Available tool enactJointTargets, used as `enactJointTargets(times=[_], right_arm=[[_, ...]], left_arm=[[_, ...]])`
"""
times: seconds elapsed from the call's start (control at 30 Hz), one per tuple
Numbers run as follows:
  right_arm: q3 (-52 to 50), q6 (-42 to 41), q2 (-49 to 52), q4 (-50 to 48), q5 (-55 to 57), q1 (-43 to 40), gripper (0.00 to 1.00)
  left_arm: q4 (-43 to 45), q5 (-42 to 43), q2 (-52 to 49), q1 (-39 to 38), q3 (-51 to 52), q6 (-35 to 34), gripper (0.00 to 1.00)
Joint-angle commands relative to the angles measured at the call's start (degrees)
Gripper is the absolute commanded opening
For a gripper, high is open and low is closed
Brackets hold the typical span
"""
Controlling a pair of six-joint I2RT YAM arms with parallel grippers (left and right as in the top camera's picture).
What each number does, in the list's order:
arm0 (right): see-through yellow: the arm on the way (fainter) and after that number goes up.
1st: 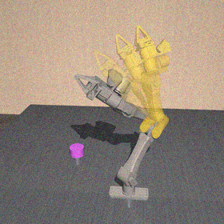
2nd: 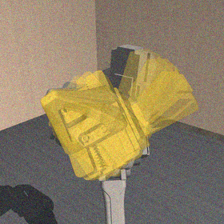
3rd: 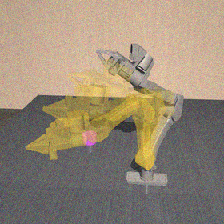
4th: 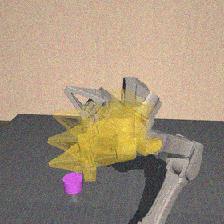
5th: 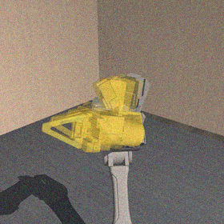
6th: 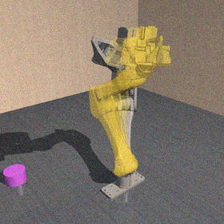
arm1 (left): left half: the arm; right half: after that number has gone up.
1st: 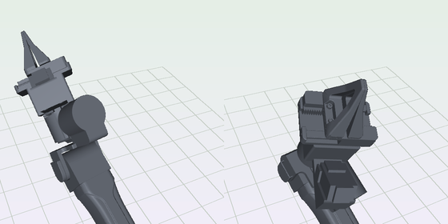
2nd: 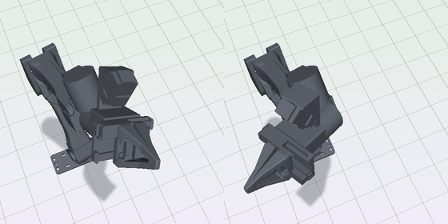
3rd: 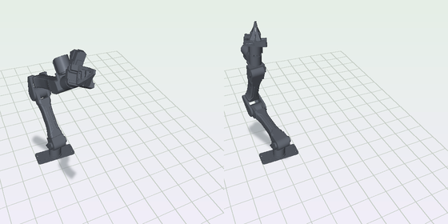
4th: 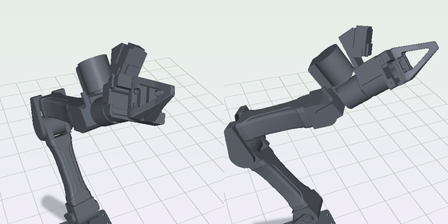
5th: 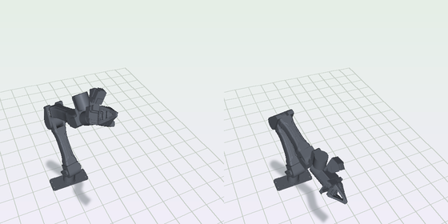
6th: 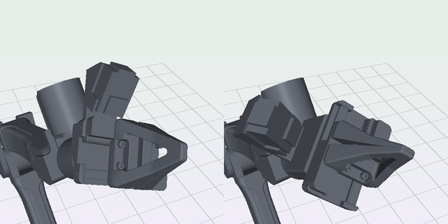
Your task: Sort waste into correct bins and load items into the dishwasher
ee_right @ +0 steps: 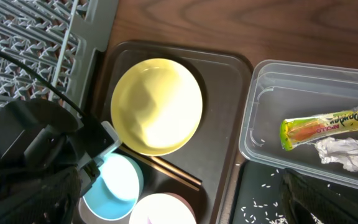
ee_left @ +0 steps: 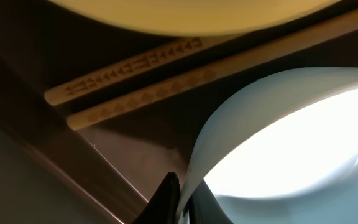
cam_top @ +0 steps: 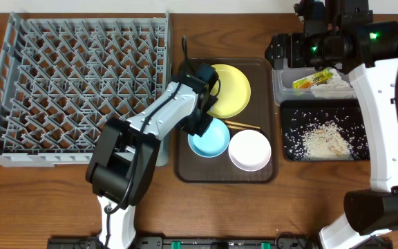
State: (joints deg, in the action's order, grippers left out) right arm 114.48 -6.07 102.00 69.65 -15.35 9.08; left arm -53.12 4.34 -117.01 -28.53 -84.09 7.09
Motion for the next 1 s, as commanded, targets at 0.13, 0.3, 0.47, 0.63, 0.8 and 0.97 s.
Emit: enactJointTargets(times=[0.13, 0.3, 0.47, 0.63, 0.8, 0.97], right_arm=[[0.1, -0.1, 0.3, 0.2, 0.5, 0.3, 0.99], [0.1, -0.1, 0.3, 0.3, 0.5, 0.3, 0.99], [0.1, -0.1, 0.3, 0.3, 0.5, 0.3, 0.99], [0.1, -0.1, 0.3, 0.3, 0.5, 0.3, 0.99], [0.1, -0.1, 0.3, 0.3, 0.5, 0.3, 0.99], [0.1, -0.1, 0.3, 0.3, 0.5, 0.3, 0.99]], left_arm=[[-4.3, -0.2, 4.1, 0.5, -0.8, -1.8, 0.08], [-5.8, -0.4, 13.3, 1.5, -2.9, -1.8, 0.07], [1.6, -7.2, 24.3, 1.9, -3.6, -1.8, 0.08], [5.3, -12.2, 28.5, 1.9, -3.6, -0.5, 0.08], [0.2, -4.0, 26.7, 1.8, -2.5, -0.5, 0.32], [-5.0, 2.4, 24.2, 1.8, -1.5, -6.1, 0.48]])
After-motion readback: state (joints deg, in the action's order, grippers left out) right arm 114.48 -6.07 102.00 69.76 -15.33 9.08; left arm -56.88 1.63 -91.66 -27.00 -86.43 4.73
